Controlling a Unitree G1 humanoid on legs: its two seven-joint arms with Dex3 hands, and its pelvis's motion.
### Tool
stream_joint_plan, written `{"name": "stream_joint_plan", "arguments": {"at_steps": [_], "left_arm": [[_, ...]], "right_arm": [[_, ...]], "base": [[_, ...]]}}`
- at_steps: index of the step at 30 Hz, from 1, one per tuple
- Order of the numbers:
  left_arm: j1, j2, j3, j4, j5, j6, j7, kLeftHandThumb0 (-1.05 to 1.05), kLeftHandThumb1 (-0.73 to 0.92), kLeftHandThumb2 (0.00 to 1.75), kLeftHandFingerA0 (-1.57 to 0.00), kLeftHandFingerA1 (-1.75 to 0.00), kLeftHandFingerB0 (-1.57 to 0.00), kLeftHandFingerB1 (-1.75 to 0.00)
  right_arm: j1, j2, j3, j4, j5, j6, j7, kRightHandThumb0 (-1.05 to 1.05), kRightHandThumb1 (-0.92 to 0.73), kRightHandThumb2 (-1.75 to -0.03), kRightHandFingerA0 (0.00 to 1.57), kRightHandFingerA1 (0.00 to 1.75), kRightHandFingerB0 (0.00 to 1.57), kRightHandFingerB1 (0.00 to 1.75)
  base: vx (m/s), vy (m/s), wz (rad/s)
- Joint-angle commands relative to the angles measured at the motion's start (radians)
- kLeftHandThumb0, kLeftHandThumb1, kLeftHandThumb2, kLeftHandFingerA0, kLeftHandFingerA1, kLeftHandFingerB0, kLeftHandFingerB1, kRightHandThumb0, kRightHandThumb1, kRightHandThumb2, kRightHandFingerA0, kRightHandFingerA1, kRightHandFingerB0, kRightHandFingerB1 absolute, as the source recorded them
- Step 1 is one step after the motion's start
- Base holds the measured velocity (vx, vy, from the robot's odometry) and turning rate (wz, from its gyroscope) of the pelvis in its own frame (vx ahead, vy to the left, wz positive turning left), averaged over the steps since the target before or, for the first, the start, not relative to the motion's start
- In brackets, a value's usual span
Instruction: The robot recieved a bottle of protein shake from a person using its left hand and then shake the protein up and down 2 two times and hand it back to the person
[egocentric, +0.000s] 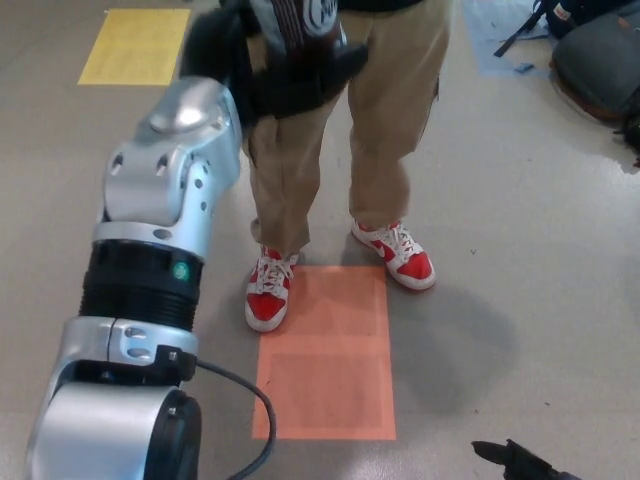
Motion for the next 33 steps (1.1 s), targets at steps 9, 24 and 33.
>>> {"name": "stream_joint_plan", "arguments": {"at_steps": [9, 24, 33], "left_arm": [[0.062, -0.008, -0.051, 0.055, 0.026, 0.048, -0.012, -0.17, 0.61, 0.63, -0.88, -1.59, -0.60, -0.59], [0.147, -0.007, -0.041, 0.021, 0.032, 0.029, -0.011, -0.29, 0.52, 0.56, -0.76, -1.55, -0.67, -0.56], [0.130, 0.000, -0.073, 0.010, 0.059, 0.018, -0.011, -0.24, 0.59, 0.60, -0.80, -1.58, -0.65, -0.54]], "right_arm": [[-0.001, -0.019, -0.006, -0.018, 0.004, 0.000, 0.011, -0.66, -0.79, -0.64, 0.49, 0.37, 0.40, 0.35], [-0.003, -0.015, -0.008, -0.012, 0.009, -0.006, 0.013, -0.66, -0.79, -0.64, 0.49, 0.37, 0.40, 0.35], [-0.007, -0.012, -0.006, -0.007, 0.004, 0.000, 0.004, -0.67, -0.79, -0.64, 0.50, 0.37, 0.40, 0.35]], "base": [[0.00, 0.000, 0.00], [0.00, 0.000, 0.00], [0.00, 0.000, 0.00]]}}
